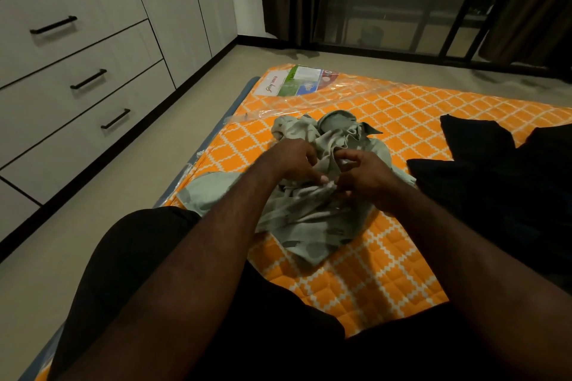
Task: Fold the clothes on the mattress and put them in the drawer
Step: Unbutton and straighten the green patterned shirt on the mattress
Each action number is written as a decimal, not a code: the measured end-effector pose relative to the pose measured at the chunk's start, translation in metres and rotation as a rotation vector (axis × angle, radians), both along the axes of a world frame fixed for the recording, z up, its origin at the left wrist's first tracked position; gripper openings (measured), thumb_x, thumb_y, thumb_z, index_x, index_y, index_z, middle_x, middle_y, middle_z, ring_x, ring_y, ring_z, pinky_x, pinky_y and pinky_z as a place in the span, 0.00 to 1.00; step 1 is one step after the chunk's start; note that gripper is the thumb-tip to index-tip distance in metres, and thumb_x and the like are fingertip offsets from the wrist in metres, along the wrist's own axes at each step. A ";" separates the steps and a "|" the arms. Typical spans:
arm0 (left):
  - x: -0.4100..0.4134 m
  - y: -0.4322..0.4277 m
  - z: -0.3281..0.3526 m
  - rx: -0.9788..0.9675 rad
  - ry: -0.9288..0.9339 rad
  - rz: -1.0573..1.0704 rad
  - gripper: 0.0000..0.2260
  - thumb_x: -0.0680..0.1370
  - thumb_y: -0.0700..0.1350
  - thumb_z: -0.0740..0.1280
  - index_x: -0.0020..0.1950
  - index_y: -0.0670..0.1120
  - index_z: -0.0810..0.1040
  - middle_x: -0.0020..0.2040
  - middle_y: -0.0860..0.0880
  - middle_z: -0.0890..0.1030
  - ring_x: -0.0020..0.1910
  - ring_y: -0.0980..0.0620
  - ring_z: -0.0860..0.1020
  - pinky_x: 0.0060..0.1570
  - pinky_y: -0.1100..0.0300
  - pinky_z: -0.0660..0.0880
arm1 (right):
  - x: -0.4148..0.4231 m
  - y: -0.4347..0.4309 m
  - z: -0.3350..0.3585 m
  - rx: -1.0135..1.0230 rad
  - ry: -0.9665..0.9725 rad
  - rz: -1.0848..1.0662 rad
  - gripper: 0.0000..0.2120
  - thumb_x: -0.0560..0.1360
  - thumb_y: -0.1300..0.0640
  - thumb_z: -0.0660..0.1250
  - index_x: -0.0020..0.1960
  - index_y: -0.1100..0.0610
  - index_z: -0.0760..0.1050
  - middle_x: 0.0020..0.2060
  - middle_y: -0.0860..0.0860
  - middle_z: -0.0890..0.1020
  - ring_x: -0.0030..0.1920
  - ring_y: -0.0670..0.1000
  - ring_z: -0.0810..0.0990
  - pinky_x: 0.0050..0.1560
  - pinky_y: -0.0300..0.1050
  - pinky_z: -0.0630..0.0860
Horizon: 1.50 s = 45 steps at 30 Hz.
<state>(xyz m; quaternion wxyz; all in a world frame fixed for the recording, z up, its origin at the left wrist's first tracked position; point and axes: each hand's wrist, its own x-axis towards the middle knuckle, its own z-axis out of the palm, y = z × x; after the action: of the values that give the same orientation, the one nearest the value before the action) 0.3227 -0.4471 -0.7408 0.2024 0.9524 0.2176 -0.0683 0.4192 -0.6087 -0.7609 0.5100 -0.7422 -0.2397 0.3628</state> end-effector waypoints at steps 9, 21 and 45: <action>-0.002 -0.010 -0.010 -0.804 -0.475 0.296 0.07 0.78 0.43 0.74 0.52 0.41 0.84 0.37 0.47 0.82 0.32 0.54 0.79 0.32 0.61 0.75 | 0.001 0.005 0.001 0.293 0.175 -0.084 0.35 0.76 0.79 0.60 0.76 0.52 0.68 0.59 0.52 0.84 0.50 0.51 0.86 0.43 0.46 0.82; -0.001 -0.021 -0.009 -0.769 -0.423 0.152 0.29 0.77 0.28 0.67 0.77 0.45 0.71 0.63 0.41 0.81 0.56 0.50 0.81 0.42 0.68 0.77 | 0.014 0.001 -0.001 0.295 0.105 0.083 0.48 0.74 0.82 0.62 0.83 0.48 0.52 0.71 0.52 0.77 0.59 0.54 0.84 0.43 0.48 0.81; -0.019 -0.044 -0.007 -0.458 -0.677 0.199 0.09 0.75 0.39 0.76 0.54 0.46 0.87 0.45 0.52 0.87 0.39 0.63 0.82 0.41 0.65 0.77 | -0.015 -0.021 0.016 0.368 0.100 -0.341 0.11 0.74 0.70 0.70 0.43 0.57 0.70 0.36 0.57 0.76 0.34 0.53 0.77 0.32 0.45 0.78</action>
<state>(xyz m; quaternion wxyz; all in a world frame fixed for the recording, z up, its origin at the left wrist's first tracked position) 0.3036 -0.4908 -0.7481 0.4746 0.8258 0.2088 0.2220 0.4042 -0.6296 -0.7448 0.7015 -0.6477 -0.1475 0.2582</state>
